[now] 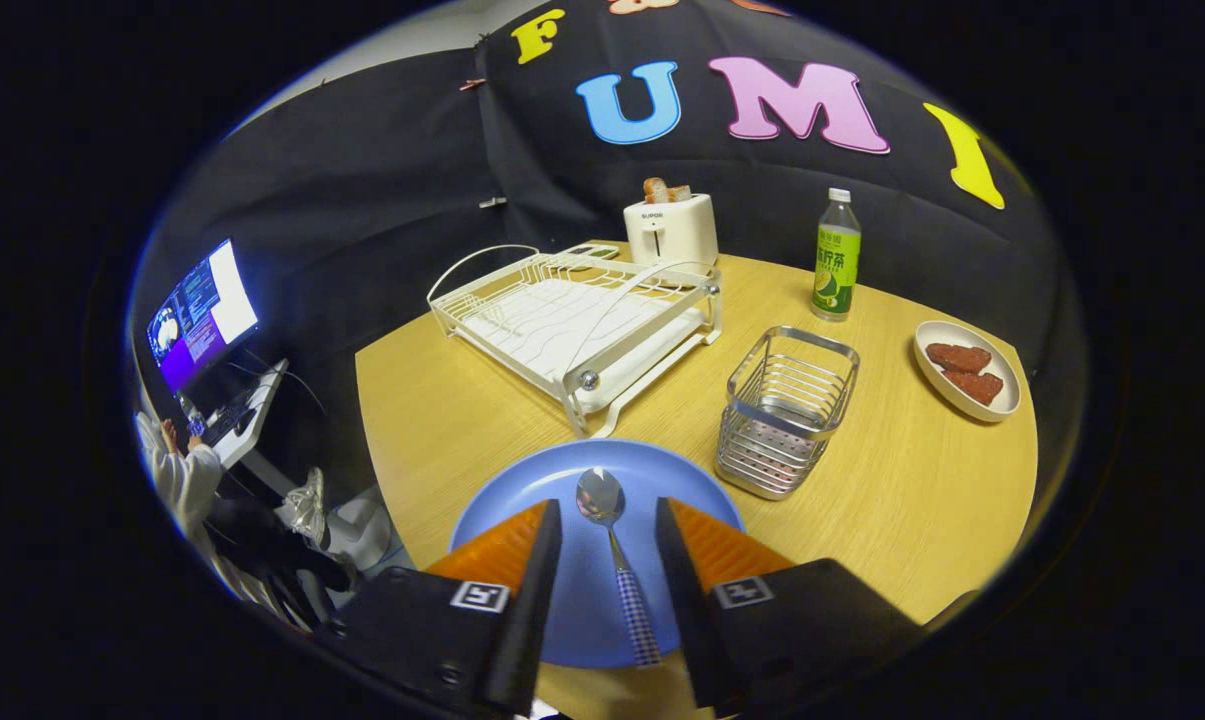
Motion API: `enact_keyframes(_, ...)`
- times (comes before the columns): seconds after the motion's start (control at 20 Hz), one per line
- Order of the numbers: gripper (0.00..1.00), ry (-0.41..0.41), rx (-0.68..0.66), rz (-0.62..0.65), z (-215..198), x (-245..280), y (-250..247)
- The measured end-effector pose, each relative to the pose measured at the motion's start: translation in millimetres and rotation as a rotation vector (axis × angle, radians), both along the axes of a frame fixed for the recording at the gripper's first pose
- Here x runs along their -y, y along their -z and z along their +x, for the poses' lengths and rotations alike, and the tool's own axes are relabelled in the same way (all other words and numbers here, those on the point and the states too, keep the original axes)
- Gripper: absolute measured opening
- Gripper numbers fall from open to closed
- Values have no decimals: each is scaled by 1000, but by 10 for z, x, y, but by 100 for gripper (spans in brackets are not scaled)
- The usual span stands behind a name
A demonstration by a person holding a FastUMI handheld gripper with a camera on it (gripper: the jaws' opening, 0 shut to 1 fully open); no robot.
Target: Take the plate from the dish rack, then take the spoon from the basket and place it into the plate.
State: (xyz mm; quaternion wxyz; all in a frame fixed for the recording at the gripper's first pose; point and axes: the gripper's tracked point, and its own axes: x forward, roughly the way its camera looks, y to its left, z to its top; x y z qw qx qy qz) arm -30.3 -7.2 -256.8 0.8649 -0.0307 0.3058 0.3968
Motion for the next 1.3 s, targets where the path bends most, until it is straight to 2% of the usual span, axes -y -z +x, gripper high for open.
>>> enact_keyframes(0.1, 93, 30, 28, 11, 67, 30, -157)
enact_keyframes(0.15, 98, 49, 50, 14, 115, 40, -272)
enact_keyframes(0.4, 98, 211, 201, 68, 378, 119, -1069)
enact_keyframes(0.75, 98, 532, 353, 131, 595, 322, -2074)
enact_keyframes(1.1, 99, 810, 551, 82, 270, 610, -2876)
enact_keyframes(1.3, 98, 922, 563, 109, -5, 531, -3069)
